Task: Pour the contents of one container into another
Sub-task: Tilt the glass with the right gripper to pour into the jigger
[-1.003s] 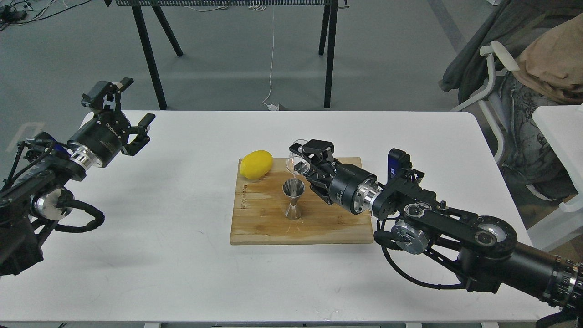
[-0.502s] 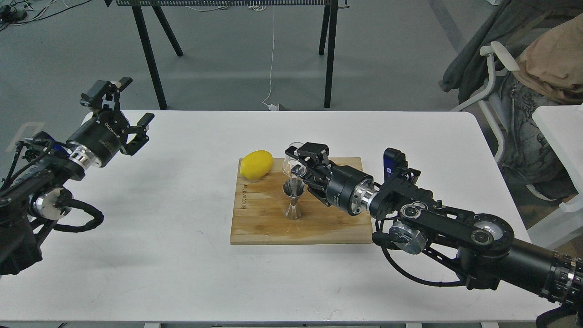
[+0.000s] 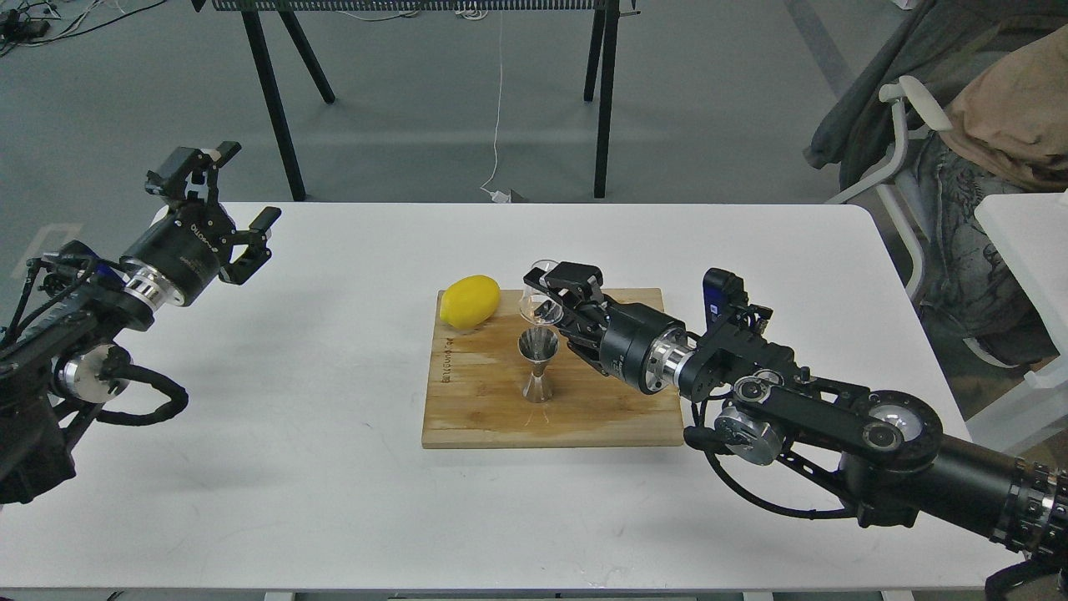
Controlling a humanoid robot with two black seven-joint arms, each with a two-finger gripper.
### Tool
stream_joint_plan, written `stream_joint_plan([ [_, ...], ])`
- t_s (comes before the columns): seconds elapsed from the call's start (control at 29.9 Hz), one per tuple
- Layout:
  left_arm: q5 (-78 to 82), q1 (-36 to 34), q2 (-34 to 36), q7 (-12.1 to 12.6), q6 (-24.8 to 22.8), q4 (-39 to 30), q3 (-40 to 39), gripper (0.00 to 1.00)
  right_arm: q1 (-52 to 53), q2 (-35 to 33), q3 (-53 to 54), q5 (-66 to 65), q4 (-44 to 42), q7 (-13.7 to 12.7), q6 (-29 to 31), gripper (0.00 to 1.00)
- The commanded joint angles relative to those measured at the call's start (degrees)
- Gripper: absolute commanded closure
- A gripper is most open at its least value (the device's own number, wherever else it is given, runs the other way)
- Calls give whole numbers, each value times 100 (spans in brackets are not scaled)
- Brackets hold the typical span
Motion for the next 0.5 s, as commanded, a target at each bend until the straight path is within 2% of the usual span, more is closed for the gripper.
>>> stream_joint_plan([
  [0.0,0,-5,3,0,0,0,0,1,20,-6,-12,-141,-8,0,1,55],
  [0.47,0,-5,11,0,0,8,0,1,170,-6,-302,-388,-61,9,1,55],
])
